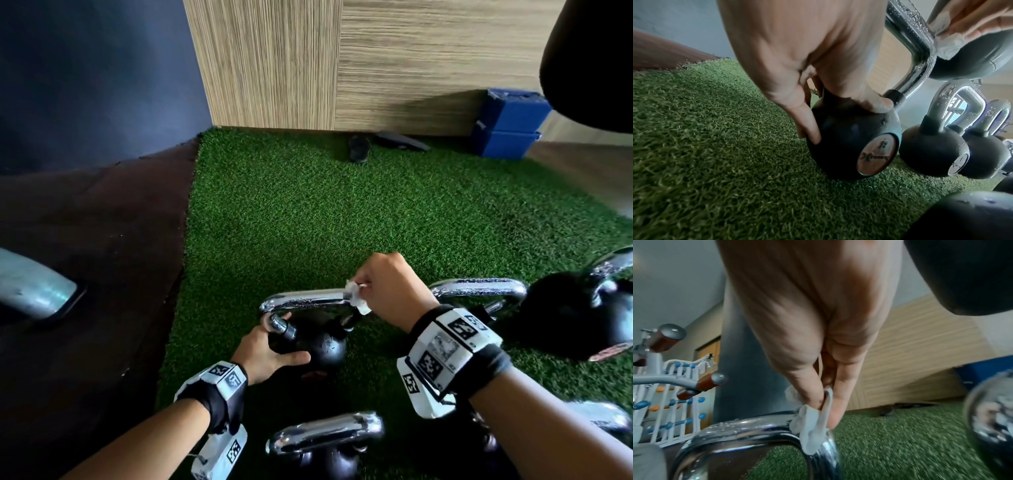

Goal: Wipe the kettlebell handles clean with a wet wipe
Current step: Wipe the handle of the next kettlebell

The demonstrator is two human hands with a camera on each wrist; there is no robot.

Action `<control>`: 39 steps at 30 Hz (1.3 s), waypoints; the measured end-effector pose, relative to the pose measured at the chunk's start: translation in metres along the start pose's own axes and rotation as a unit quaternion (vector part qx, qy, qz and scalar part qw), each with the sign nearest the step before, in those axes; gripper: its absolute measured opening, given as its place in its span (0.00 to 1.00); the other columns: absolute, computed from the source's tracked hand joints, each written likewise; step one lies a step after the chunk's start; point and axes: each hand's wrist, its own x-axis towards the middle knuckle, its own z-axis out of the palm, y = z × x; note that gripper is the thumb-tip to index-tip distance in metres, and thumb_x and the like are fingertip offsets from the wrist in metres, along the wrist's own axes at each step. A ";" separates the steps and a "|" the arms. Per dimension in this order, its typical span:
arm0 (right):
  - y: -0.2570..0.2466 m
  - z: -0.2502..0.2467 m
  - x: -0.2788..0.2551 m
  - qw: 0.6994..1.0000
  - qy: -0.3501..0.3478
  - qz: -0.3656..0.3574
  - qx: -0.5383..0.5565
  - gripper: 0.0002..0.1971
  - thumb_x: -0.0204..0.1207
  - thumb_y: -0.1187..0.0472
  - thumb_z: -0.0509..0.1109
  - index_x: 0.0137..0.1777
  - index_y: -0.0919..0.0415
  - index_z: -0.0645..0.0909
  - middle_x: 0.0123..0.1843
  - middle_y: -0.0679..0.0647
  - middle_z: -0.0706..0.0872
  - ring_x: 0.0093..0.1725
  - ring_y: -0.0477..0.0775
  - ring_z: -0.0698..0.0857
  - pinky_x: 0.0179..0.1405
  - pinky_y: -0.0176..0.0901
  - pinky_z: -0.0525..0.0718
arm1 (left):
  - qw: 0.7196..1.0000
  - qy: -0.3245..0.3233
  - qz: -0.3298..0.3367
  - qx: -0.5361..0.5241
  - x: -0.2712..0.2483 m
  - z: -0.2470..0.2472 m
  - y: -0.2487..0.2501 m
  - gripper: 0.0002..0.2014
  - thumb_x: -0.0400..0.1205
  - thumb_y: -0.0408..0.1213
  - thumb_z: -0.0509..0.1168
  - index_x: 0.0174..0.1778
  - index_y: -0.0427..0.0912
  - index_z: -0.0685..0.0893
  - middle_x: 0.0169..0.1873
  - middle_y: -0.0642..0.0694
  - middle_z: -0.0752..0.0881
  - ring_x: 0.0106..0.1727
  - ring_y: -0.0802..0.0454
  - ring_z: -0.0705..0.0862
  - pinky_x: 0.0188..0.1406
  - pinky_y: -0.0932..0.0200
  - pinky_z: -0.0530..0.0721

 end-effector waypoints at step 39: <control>-0.026 -0.036 0.005 0.926 0.040 -0.001 0.377 0.25 0.67 0.78 0.79 0.64 0.69 0.78 0.49 0.64 0.89 0.35 0.41 0.89 0.32 0.28 0.85 | 0.915 -0.020 0.040 -0.401 -0.018 -0.109 0.119 0.20 0.84 0.49 0.70 0.66 0.39 0.87 0.58 0.40 0.93 0.60 0.44 0.92 0.53 0.54 0.92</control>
